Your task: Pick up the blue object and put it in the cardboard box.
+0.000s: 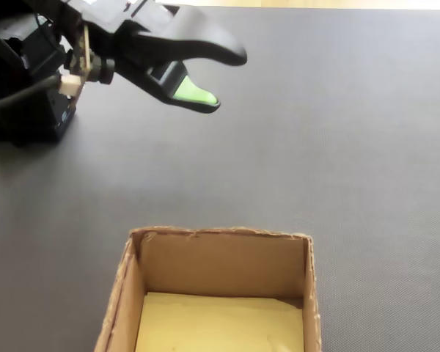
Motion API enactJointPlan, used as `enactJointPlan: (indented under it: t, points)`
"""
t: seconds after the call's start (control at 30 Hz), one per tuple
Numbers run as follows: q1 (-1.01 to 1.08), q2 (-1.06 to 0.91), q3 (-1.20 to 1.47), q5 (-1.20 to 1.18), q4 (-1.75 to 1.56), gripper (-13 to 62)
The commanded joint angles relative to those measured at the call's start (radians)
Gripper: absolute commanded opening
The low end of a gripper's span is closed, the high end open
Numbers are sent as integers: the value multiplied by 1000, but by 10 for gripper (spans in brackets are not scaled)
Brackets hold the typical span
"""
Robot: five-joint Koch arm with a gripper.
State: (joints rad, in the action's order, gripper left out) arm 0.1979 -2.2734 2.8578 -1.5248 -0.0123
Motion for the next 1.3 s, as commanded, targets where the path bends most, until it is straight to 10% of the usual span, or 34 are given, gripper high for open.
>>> enactJointPlan:
  t: [0.0, 1.27]
  points:
    - [-17, -95, 15, -23, -92, 340]
    - [-46, -95, 261, -15, 64, 342]
